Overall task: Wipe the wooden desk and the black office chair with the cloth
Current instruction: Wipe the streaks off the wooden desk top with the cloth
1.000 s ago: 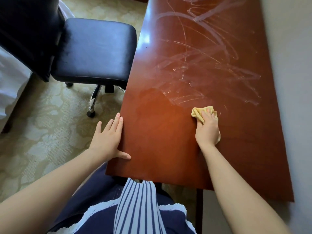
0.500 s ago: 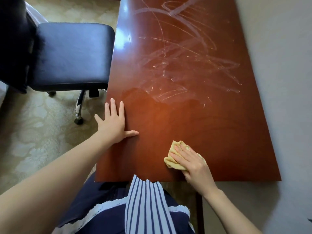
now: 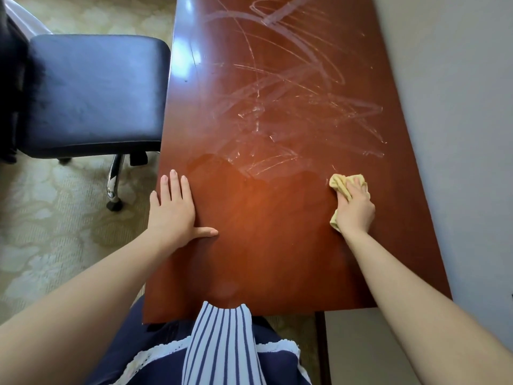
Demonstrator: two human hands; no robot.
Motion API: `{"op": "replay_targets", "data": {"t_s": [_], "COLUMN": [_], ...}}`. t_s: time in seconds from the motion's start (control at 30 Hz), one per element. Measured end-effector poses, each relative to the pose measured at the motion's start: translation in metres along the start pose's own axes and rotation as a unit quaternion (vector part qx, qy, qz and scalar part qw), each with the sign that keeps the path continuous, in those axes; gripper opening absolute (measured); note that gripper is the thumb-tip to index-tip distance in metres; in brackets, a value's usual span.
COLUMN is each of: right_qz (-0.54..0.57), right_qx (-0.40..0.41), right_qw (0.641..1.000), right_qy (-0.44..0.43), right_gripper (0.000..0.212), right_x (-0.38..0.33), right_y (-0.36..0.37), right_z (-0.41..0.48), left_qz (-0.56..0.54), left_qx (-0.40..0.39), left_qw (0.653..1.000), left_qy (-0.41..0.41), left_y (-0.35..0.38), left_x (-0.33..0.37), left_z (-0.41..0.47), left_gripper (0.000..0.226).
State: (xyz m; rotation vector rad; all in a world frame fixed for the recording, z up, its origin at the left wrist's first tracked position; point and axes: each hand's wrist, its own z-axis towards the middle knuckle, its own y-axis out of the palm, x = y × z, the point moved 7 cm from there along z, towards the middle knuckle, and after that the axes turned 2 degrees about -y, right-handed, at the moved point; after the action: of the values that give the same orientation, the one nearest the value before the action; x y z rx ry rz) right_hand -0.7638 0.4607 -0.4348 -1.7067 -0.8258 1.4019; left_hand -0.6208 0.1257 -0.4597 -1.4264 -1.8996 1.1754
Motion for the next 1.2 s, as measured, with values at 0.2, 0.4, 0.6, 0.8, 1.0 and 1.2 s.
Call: {"op": "replay_targets", "data": {"t_s": [0.2,0.4,0.6,0.8,1.0,1.2], "right_qz": [-0.038,-0.019,0.008,-0.019,-0.075,-0.065], "right_qx": [-0.036,-0.085,-0.187,-0.209,-0.175,-0.118], "right_qw": [0.999,0.987,0.920,0.855,0.885,0.968], "right_qy": [0.004,-0.138,-0.344,-0.473,-0.426,-0.210], "right_gripper": [0.041,0.045,0.045,0.049,0.060,0.042], "right_x": [-0.064,-0.125,-0.135,-0.085,-0.049,-0.061], "right_y": [0.041,0.086,0.091,0.052,0.024,0.031], "right_z": [0.002,-0.050,-0.103,-0.119,-0.057,0.016], "left_qz": [0.025,0.045,0.045,0.041,0.045,0.044], "left_qx": [-0.011,-0.013,-0.015,-0.014,-0.002,-0.003], "left_qw": [1.000,0.999,0.999,0.999,0.999,0.999], "left_qy": [-0.007,-0.009,-0.010,-0.010,-0.010,-0.010], "left_y": [-0.003,-0.007,-0.008,-0.007,-0.006,-0.005], "left_x": [0.003,0.003,0.004,0.003,0.003,0.004], "left_z": [0.001,0.000,-0.002,-0.001,-0.001,0.001], "left_gripper": [0.138,0.136,0.136,0.136,0.136,0.137]}}
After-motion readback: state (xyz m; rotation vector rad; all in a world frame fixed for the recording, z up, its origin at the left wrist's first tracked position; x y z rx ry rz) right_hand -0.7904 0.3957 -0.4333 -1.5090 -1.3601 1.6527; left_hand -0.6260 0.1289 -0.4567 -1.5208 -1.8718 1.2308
